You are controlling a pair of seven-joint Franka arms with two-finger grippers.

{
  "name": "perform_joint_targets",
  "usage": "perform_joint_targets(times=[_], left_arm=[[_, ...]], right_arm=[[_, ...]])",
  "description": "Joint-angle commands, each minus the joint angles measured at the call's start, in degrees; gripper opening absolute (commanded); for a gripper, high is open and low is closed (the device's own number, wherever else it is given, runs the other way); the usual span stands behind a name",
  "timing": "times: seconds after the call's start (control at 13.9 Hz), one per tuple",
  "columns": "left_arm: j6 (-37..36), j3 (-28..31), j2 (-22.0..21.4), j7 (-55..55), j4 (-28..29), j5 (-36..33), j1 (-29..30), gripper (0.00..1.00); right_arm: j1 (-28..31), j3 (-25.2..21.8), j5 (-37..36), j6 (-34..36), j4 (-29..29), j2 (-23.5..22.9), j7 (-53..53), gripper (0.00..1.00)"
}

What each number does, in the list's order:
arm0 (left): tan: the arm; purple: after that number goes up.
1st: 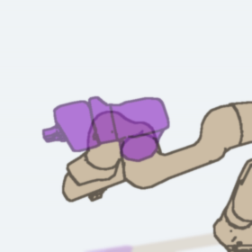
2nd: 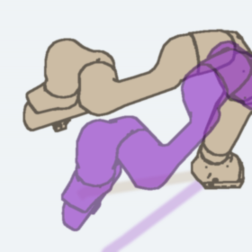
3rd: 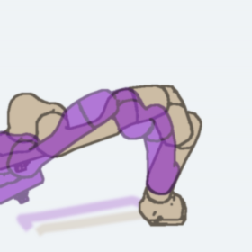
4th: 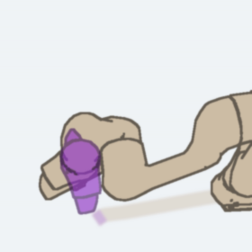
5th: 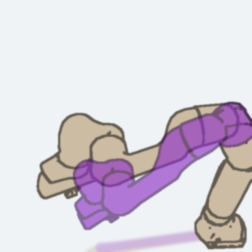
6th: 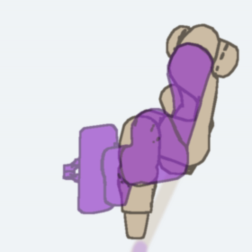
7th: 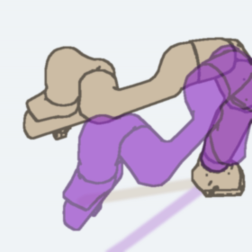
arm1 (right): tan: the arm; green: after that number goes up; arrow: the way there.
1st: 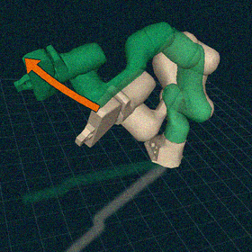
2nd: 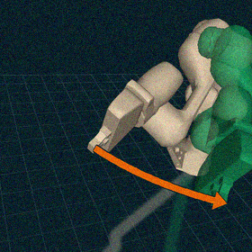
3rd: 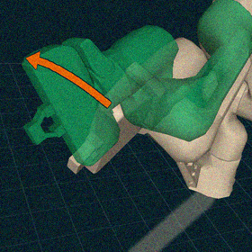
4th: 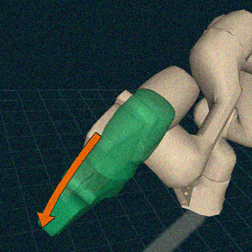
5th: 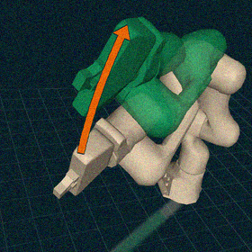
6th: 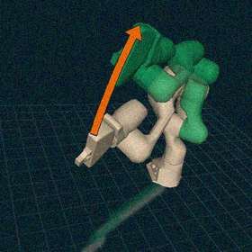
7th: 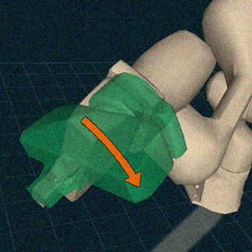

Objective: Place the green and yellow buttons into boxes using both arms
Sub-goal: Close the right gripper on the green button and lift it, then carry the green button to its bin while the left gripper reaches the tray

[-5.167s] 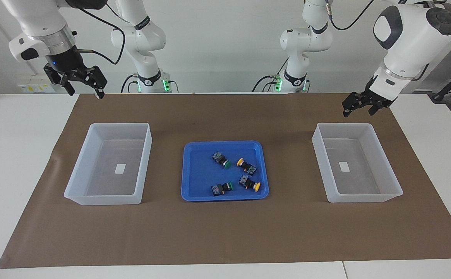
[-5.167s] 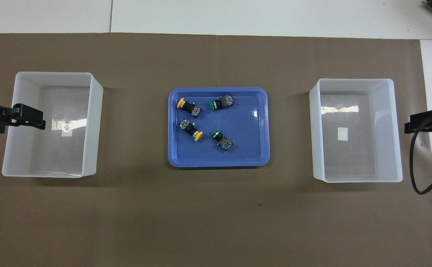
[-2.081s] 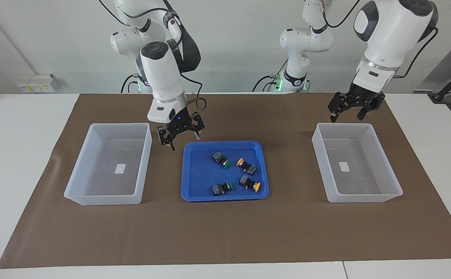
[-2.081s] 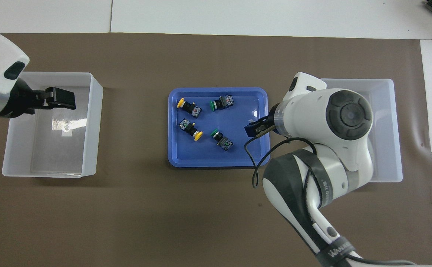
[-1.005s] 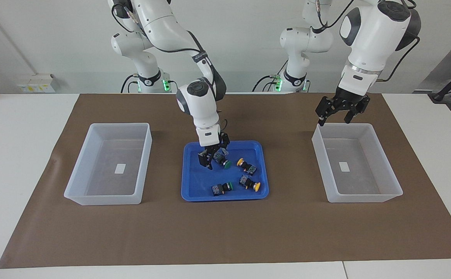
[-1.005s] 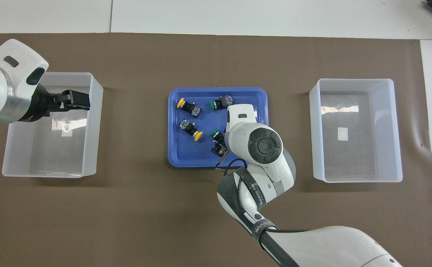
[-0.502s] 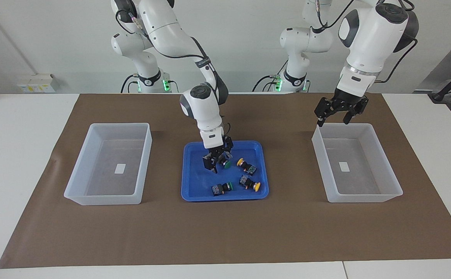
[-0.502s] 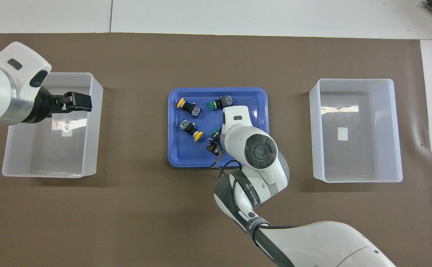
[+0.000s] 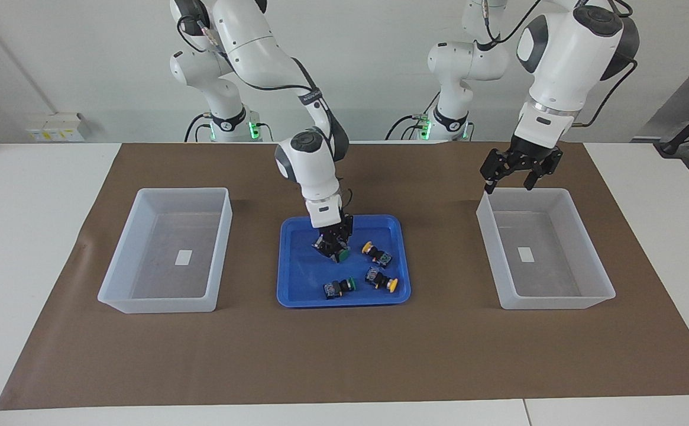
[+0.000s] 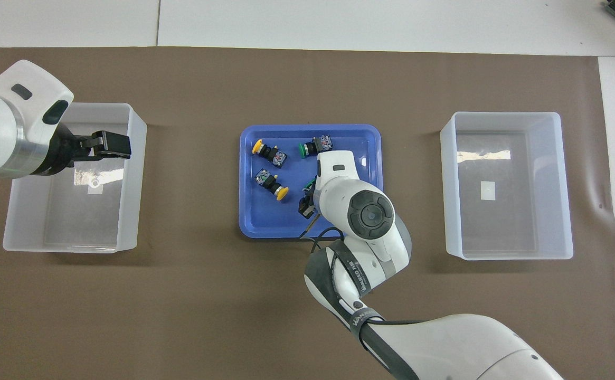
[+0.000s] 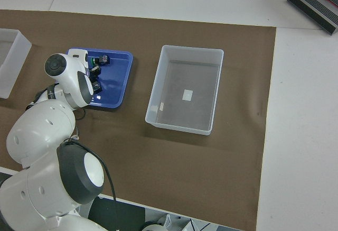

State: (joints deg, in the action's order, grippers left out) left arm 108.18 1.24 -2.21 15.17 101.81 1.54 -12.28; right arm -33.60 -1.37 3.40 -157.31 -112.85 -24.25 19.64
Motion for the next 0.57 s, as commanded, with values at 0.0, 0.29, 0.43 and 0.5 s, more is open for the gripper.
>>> perform_joint_targets(times=[0.0, 0.29, 0.43, 0.5], left_arm=[[1.4, 0.3, -1.9, -0.5, 2.4, -0.1, -0.5, 1.0], [1.7, 0.3, -1.9, -0.5, 2.5, -0.2, -0.5, 1.0], [2.1, 0.3, -1.8, -0.2, 2.2, -0.2, -0.7, 1.0], [2.6, 0.3, -1.8, 0.5, 2.2, -0.2, -1.4, 1.0]], right_arm=[[0.0, 0.1, 1.4, 3.7, 0.7, 1.4, -0.8, 0.0], [0.6, 0.1, 1.5, 11.4, 0.7, 7.8, -5.0, 0.0], [2.2, 0.0, 1.5, 14.2, 0.7, 11.3, -8.2, 0.0], [4.2, 0.0, 1.5, 16.5, 0.7, 13.1, -9.2, 0.0]])
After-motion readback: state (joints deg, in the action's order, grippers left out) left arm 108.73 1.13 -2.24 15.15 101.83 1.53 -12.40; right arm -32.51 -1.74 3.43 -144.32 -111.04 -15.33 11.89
